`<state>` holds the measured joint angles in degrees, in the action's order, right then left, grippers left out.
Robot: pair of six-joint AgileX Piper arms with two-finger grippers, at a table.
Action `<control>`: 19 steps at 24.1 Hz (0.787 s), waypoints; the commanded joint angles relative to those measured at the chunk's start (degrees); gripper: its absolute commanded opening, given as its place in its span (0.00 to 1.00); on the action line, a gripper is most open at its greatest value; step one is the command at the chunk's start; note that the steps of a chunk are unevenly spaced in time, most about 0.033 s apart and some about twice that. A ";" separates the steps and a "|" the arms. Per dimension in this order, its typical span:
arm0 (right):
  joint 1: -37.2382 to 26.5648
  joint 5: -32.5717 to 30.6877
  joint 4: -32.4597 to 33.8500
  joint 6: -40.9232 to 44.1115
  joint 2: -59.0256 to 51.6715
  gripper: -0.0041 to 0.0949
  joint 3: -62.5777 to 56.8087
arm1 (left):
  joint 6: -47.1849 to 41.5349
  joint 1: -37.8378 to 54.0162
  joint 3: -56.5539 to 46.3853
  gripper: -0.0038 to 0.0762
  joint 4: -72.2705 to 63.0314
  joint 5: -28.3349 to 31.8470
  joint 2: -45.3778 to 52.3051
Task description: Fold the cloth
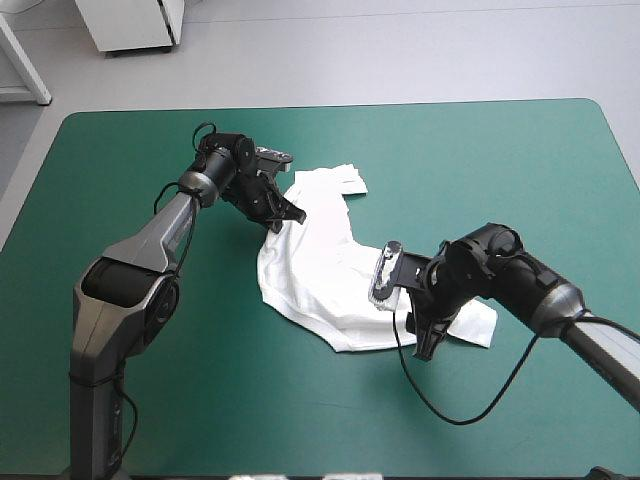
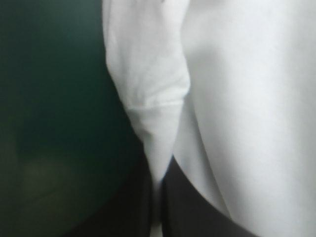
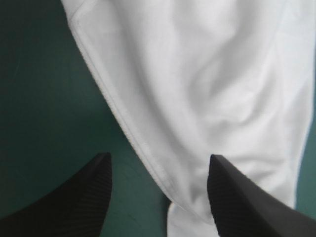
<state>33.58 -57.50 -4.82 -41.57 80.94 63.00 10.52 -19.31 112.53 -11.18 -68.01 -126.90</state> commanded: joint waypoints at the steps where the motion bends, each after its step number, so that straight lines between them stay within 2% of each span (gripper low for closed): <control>1: 0.12 2.54 -5.12 -4.28 0.44 0.60 -0.55 | -0.09 -0.19 1.65 0.04 -1.75 -0.18 3.34; 5: 3.23 3.98 -5.41 -6.48 0.82 0.60 -3.01 | -0.09 -0.19 1.65 0.04 -1.75 -0.08 3.34; 8: 6.28 5.99 -0.30 -5.89 2.32 0.60 -3.91 | -0.09 -0.19 1.65 0.04 -1.75 -0.08 3.34; 19: 6.18 12.78 4.82 -2.50 13.35 0.60 -3.91 | 1.04 -0.19 1.65 0.04 -3.84 0.25 3.34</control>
<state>39.83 -49.93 -2.19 -44.61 92.65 58.79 11.34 -19.31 112.53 -12.50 -68.02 -126.99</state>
